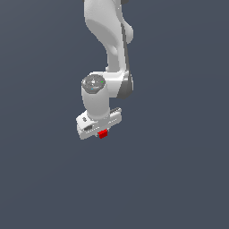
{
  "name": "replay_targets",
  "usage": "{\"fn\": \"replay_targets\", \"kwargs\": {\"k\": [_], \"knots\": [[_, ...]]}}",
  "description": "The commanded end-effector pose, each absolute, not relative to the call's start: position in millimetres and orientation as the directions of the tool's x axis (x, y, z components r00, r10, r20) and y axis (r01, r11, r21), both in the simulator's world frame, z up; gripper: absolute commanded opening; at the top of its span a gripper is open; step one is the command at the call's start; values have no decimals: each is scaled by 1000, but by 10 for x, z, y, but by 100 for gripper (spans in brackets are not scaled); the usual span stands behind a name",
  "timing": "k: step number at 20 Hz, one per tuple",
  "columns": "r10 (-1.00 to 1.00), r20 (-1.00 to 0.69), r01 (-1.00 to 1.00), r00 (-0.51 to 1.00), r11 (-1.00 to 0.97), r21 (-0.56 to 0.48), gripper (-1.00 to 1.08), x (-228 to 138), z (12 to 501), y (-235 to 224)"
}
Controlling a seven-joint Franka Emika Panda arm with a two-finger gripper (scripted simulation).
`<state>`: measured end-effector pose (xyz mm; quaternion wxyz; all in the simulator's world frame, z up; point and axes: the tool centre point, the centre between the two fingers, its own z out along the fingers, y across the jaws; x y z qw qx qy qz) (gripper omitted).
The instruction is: Pick up the red cube and move it to a goal position.
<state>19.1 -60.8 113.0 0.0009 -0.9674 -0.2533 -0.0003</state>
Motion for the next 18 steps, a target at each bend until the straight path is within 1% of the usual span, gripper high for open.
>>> {"fn": "replay_targets", "kwargs": {"k": [1,9,18], "knots": [[490,1,490,872,-872,-2,-100,338,1247,-653],[490,0,490,872,-872,-1,-100,722,1534,-773],[490,0,490,872,-872,0,-100,938,1684,-836]]}}
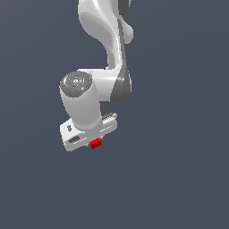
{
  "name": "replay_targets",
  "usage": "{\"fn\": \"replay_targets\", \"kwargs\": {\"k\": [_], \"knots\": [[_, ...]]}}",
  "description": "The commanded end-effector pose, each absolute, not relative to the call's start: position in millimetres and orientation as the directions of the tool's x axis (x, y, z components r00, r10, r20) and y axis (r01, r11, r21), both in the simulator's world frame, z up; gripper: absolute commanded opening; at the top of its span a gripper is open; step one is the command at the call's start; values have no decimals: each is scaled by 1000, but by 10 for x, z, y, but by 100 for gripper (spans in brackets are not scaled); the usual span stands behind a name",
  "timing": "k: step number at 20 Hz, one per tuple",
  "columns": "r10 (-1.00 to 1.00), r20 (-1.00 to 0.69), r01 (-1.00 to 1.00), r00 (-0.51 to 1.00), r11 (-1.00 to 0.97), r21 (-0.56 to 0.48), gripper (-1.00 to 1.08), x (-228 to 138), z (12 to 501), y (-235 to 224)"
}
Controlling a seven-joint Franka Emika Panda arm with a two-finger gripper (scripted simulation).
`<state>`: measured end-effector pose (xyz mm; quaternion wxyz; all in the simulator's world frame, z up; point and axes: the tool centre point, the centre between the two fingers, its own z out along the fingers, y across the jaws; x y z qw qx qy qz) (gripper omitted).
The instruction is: Pick up the red cube and move it to a goal position.
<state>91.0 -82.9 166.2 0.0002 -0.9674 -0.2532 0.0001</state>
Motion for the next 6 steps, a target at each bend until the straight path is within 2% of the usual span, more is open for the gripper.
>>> {"fn": "replay_targets", "kwargs": {"k": [1,6], "knots": [[490,0,490,872,-872,0,-100,950,1691,-839],[490,0,490,872,-872,0,-100,976,1708,-847]]}}
